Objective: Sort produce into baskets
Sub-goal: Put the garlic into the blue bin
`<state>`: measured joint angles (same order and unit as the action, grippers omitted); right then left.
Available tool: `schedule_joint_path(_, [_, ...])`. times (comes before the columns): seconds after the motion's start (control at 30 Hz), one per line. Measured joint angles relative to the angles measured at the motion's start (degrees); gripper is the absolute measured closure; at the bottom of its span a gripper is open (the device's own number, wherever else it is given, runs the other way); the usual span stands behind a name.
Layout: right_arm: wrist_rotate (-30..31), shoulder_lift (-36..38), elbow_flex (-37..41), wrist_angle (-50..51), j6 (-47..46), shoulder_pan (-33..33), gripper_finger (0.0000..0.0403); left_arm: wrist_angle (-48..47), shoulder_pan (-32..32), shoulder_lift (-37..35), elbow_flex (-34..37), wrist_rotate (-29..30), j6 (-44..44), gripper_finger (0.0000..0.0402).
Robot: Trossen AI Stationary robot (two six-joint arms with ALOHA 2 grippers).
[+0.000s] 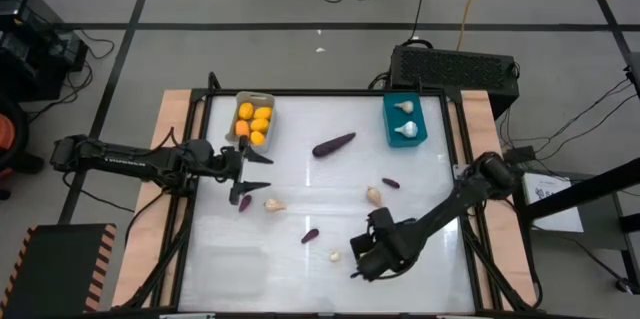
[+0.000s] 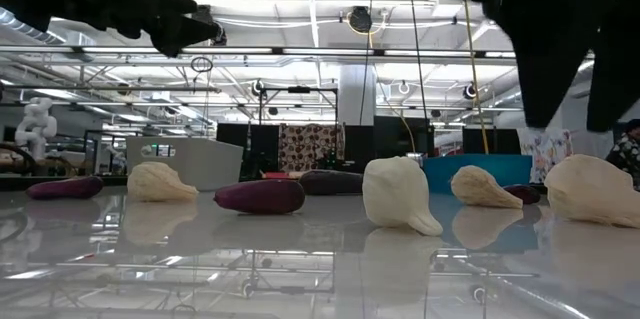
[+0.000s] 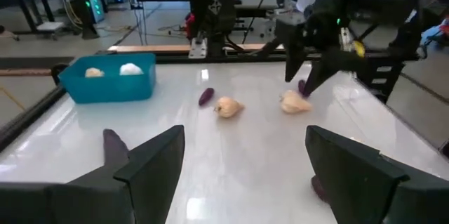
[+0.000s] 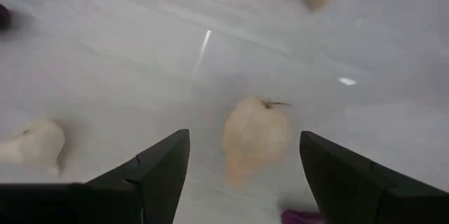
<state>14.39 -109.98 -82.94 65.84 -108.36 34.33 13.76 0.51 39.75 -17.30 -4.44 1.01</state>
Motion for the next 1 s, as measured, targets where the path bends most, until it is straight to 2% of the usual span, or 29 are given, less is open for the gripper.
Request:
schedule_joint_path(0.3, [-6.0, -3.8, 0.0, -2.2, -2.1, -1.8, 0.014, 1.0, 0.0, 0.0, 0.0, -0.1, -0.4, 0.0097])
schedule_joint_path(1.0, [-1.9, -4.3, 0.0, -2.4, -1.0, -2.0, 0.014, 2.3, 0.0, 0.0, 0.0, 0.2, -0.6, 0.0097])
